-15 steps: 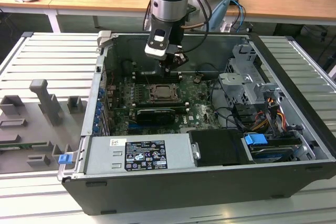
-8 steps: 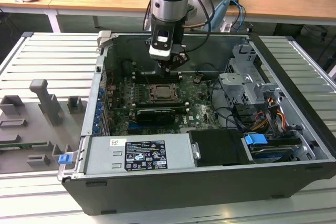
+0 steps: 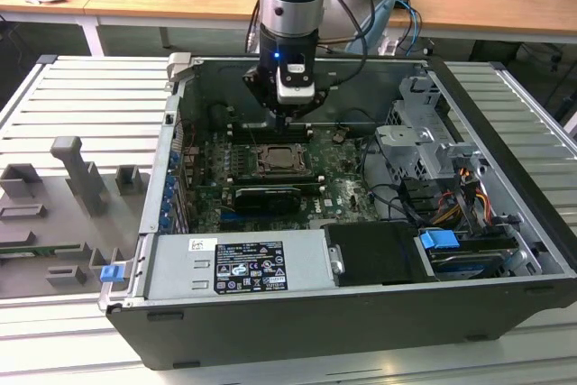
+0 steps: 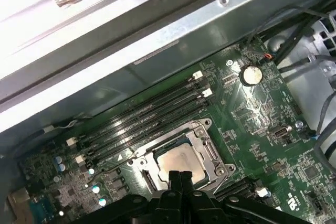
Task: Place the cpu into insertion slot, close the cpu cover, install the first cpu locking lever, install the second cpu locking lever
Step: 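Install the first cpu locking lever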
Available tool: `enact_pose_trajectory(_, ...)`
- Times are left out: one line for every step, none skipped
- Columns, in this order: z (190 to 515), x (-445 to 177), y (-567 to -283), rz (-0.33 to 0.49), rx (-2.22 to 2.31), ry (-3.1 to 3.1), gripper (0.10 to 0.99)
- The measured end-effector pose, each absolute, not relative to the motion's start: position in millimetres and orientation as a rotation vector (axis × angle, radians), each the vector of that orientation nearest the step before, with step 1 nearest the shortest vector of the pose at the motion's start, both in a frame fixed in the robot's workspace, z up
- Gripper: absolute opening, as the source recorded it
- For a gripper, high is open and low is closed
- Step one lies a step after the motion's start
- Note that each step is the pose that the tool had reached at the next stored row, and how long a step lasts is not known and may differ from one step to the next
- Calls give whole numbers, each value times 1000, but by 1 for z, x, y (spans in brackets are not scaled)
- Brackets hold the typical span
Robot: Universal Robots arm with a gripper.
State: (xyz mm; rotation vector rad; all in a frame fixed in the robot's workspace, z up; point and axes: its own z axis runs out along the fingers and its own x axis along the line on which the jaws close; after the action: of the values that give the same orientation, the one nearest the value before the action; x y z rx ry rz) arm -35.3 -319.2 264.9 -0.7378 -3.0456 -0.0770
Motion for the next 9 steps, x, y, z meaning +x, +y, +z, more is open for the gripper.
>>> enact_pose_trajectory(265,-35,-319,-77,-707,-3052,106)
enact_pose_trajectory(265,-35,-319,-77,-684,-3057,106)
enact_pose_trajectory(265,-35,-319,-77,-665,-3061,106)
enact_pose_trajectory(265,-35,-319,-77,-646,-3065,106)
enact_pose_trajectory(265,-35,-319,-77,-633,-3067,106)
enact_pose_trajectory(265,-35,-319,-76,-615,-3071,106)
enact_pose_trajectory(265,-35,-319,-76,-602,-3073,106)
enact_pose_trajectory(265,-35,-319,-76,-582,-3077,106)
enact_pose_trajectory(265,-35,-319,-76,-552,-3082,106)
